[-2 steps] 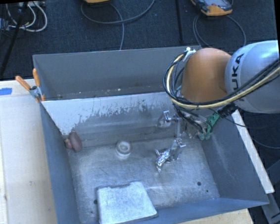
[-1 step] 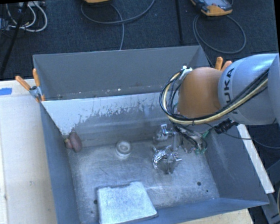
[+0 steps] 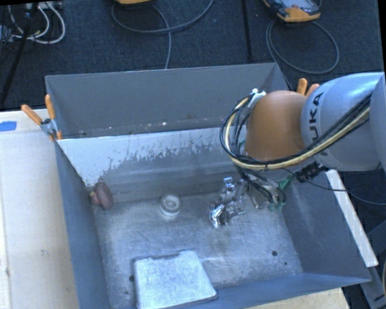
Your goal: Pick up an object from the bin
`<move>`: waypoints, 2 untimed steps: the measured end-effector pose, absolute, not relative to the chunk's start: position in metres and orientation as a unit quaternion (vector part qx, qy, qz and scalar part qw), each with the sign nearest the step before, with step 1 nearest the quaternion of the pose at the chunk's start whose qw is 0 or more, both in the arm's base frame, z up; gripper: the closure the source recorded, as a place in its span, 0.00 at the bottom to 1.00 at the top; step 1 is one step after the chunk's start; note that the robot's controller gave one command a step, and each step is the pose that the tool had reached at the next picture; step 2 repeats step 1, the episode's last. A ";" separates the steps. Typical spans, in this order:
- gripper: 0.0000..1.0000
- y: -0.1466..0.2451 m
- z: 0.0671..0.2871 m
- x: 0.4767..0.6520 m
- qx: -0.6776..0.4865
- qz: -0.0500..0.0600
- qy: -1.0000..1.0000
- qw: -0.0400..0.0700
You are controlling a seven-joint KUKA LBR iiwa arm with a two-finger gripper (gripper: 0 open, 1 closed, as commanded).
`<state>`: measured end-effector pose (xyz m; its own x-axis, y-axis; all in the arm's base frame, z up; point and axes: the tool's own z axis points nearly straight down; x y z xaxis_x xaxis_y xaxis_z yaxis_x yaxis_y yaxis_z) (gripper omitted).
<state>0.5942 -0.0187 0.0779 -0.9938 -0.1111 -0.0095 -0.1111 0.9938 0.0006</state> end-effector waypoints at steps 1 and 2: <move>1.00 0.004 0.241 0.584 -0.053 0.000 0.999 0.005; 1.00 0.004 0.241 0.584 -0.053 0.000 0.999 0.005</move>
Offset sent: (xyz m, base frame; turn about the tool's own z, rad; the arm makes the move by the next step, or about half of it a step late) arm -0.0120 0.0227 0.1589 0.0064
